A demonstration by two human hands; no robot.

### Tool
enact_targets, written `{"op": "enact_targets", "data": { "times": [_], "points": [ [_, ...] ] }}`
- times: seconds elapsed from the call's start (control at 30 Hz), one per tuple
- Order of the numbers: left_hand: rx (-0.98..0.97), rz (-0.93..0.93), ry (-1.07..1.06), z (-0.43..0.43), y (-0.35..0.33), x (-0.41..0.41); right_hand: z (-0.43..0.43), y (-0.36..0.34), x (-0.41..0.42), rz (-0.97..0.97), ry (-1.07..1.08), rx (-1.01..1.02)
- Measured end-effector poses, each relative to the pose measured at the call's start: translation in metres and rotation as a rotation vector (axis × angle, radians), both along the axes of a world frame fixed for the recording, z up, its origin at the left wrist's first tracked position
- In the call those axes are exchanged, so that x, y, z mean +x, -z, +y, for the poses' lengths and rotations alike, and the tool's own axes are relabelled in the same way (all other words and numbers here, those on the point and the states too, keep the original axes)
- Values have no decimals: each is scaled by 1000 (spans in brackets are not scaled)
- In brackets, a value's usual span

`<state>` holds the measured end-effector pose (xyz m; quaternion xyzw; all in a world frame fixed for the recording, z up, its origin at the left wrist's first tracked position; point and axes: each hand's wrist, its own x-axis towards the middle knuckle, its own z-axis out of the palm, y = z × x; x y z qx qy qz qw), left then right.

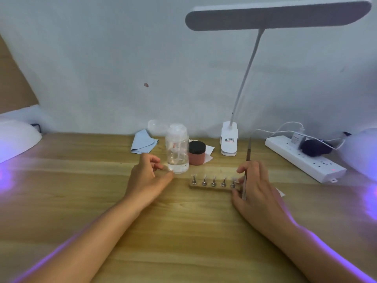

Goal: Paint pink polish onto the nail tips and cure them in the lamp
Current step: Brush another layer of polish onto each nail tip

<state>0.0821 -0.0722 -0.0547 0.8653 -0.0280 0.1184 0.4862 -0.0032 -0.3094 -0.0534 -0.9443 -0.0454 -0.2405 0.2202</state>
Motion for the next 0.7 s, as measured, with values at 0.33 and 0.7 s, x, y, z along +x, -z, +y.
{"op": "enact_targets", "data": {
  "times": [0.33, 0.7],
  "points": [
    [69, -14, 63, -3, 1, 8, -4, 1, 12, -70, -31, -7],
    [46, 10, 127, -19, 1, 23, -8, 7, 12, -100, -117, 16]
  ]
}}
